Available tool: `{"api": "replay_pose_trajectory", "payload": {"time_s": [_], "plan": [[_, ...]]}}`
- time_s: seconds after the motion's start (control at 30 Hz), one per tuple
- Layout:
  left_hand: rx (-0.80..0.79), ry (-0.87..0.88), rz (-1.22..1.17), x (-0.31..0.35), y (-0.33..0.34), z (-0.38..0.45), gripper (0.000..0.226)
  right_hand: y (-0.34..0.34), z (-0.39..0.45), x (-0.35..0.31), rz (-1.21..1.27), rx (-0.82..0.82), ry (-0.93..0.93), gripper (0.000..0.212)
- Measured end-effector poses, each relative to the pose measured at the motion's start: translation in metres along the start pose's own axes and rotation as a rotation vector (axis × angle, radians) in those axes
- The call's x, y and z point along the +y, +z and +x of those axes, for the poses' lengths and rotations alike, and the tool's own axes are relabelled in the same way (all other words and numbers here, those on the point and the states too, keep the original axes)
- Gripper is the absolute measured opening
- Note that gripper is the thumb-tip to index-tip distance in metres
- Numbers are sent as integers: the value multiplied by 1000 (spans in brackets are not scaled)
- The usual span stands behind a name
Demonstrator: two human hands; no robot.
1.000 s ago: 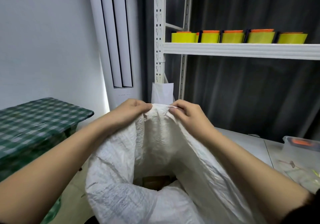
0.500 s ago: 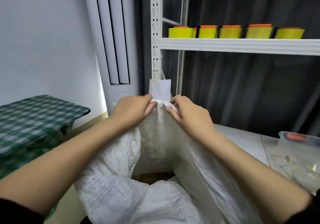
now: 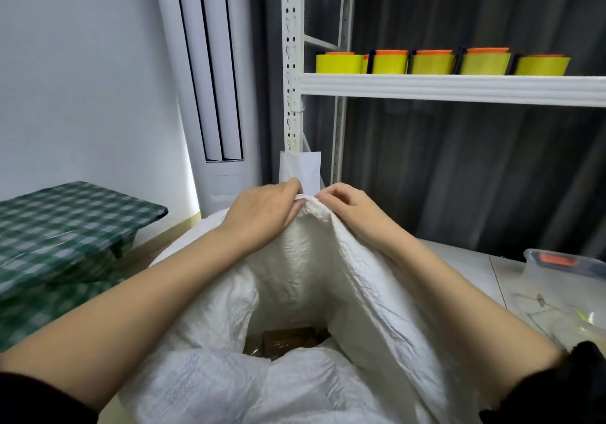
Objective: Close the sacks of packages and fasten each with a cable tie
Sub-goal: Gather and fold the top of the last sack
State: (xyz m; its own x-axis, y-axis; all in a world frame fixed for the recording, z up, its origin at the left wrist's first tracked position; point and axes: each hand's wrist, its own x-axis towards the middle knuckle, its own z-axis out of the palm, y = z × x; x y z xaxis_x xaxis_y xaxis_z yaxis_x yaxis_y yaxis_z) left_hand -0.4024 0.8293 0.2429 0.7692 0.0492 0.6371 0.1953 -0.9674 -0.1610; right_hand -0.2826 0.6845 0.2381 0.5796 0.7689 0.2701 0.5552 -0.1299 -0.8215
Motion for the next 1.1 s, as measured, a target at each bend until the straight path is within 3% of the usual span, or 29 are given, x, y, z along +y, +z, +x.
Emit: {"api": "replay_pose_trajectory", "payload": {"time_s": [0.1, 0.2, 0.23, 0.3, 0.37, 0.4, 0.47, 0.57, 0.63, 0.77, 0.8, 0.87, 0.93, 1.03, 1.1], "plan": [[-101, -242, -151, -11, 5, 3, 26, 4, -26, -5, -555, 158, -69, 44], [-212, -355, -388, -16, 2, 8, 26, 6, -35, 3, -725, 264, -236, 38], [-243, -362, -421, -18, 3, 9, 28, 6, -32, 8, -682, 268, -283, 30], [-255, -352, -379, -16, 0, 8, 29, 1, -23, 17, -364, 230, -294, 20], [-110, -211, -261, -12, 0, 3, 22, -8, -15, 17, 9, 155, -195, 17], [-28, -95, -182, -9, 1, 1, 30, -13, -13, 16, 124, 100, -134, 17], [4, 83, -97, 3, 4, 0, 52, -16, -8, 16, 299, -31, -35, 18], [0, 107, -31, 17, 12, 0, 55, -11, -6, 17, 440, -60, 38, 15], [-34, 45, 13, 15, 17, 5, 44, -9, -11, 16, 309, 58, 26, 16], [-237, -177, -113, 0, 14, 22, 39, -3, -38, 9, -576, 173, -27, 32], [-300, -217, -182, -3, 13, 25, 42, -2, -42, 10, -623, 225, -92, 27], [-393, -260, -351, -9, 13, 28, 51, -6, -41, 16, -391, 271, -193, 17], [-367, -242, -392, -12, 14, 26, 54, -13, -32, 25, -22, 223, -182, 14], [-43, -16, -261, -1, 17, 16, 42, -19, -23, 30, 288, 90, -29, 17], [75, 131, -263, 14, 16, 13, 43, -19, -18, 31, 401, -22, 28, 18]]}}
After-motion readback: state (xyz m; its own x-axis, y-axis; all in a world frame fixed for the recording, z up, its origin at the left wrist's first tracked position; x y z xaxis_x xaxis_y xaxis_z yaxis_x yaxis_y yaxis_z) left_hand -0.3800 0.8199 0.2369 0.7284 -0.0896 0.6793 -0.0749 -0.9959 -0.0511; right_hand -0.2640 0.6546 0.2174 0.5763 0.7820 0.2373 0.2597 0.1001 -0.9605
